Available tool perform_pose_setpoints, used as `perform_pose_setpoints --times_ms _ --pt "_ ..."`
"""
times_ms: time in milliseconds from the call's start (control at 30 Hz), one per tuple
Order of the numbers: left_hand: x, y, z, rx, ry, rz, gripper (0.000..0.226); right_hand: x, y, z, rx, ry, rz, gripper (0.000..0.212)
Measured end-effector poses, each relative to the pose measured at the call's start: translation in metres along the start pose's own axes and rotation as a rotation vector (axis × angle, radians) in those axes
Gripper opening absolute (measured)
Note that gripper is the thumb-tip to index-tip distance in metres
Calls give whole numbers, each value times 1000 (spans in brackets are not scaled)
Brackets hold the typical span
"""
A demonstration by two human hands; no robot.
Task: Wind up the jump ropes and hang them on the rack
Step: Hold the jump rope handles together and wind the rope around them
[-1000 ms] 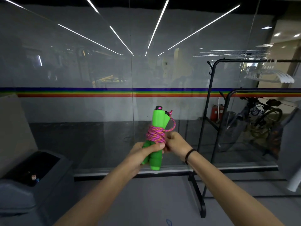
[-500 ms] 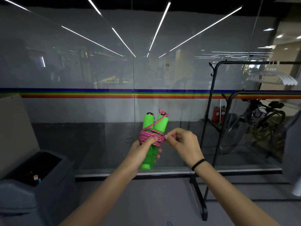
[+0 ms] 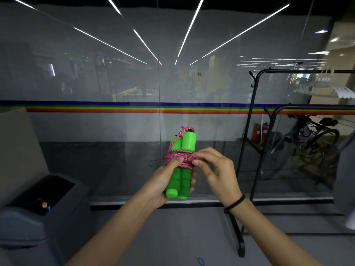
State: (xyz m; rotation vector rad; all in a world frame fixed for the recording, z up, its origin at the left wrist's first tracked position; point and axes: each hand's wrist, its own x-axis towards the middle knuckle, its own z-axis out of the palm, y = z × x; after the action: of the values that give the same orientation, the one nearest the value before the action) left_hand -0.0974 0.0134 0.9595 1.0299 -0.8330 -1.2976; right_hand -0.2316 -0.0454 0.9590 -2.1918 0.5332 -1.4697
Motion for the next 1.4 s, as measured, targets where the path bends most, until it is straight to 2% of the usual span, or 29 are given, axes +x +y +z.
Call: perform_pose_setpoints --times_ms 167,300,433,500,600,700,867,1000,1100,1267,1400 --pt "-8 -1 -1 15 -39 11 22 2 -8 -6 47 56 48 23" --pt "-11 1 2 50 -33 45 28 0 -8 -6 -38 26 -133 5" --pt "-11 0 6 145 16 84 21 -2 -7 -5 -168 -10 -268 15" --pt "-11 -2 5 194 33 104 21 0 -6 -3 -282 -18 -297 12" --pt "-10 -3 4 264 56 127 27 5 -9 -4 -314 -91 -233 5" --pt "-7 -2 3 305 87 113 41 9 -12 -5 -328 -175 -150 9" --pt "-5 2 1 288 90 46 27 9 -17 3 -460 -152 -170 12" --pt "-4 5 -4 270 21 -36 36 17 -13 -6 -296 -262 -118 18" --pt "-5 8 -8 323 -24 -71 38 24 -13 -13 -285 -377 -87 24" --pt "-1 5 -8 485 62 22 35 27 -12 -8 -443 -421 -43 18" --pt "-2 -2 -7 519 84 48 32 24 -3 -6 -495 -491 -30 14"
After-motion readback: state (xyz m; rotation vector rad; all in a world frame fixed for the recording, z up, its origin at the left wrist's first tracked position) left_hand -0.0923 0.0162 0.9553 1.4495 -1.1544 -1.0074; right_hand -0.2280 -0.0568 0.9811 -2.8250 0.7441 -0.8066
